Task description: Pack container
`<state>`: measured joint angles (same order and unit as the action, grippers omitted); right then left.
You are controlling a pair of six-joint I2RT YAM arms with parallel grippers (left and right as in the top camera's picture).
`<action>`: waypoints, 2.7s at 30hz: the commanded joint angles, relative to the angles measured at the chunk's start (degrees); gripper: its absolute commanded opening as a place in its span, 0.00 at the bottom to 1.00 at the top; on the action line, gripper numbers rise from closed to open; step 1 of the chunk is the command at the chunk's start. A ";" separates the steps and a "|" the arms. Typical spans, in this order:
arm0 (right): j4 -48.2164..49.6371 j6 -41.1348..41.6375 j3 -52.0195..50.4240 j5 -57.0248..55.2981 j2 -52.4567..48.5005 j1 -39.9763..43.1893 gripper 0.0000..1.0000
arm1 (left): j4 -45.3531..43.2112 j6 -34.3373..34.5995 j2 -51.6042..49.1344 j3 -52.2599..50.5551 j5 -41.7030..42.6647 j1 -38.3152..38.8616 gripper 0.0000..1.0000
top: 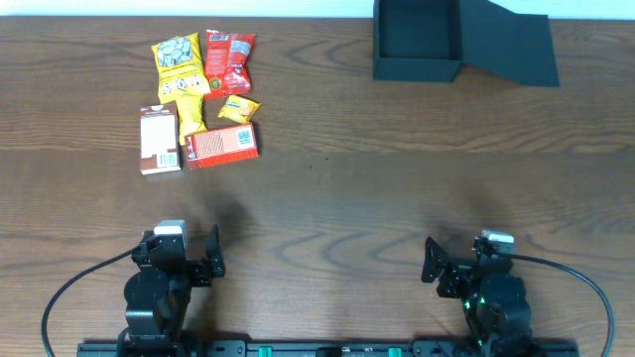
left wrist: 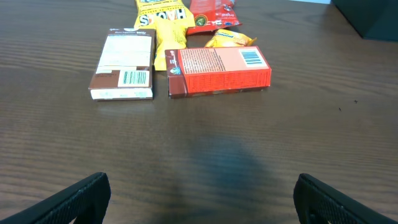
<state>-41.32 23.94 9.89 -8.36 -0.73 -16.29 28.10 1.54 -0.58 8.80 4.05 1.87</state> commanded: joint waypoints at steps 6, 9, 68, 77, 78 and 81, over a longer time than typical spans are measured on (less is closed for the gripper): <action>-0.24 0.87 -0.52 0.24 0.42 0.48 0.99 | -0.04 0.61 0.37 -0.94 -0.66 -0.35 0.95; -0.24 0.87 -0.52 0.24 0.42 0.48 0.99 | -0.04 0.59 0.37 -0.94 -0.66 -0.35 0.95; 31.74 31.15 59.01 17.33 -100.43 9.05 0.83 | -0.04 0.61 0.37 -0.94 -0.66 -0.35 0.95; 27.89 39.93 86.79 14.23 -122.01 10.84 0.78 | -0.04 0.59 0.37 -0.94 -0.63 -0.35 0.95; 27.80 39.93 89.05 14.86 -123.71 10.91 0.75 | -0.04 0.61 0.37 -0.94 -0.66 -0.35 0.95; 27.80 39.63 95.21 15.45 -127.32 10.97 0.68 | -0.04 0.59 0.37 -0.94 -0.66 -0.35 0.95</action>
<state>-13.30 62.43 100.29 7.03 -125.71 -5.72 28.08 1.54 -0.58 8.80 4.05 1.87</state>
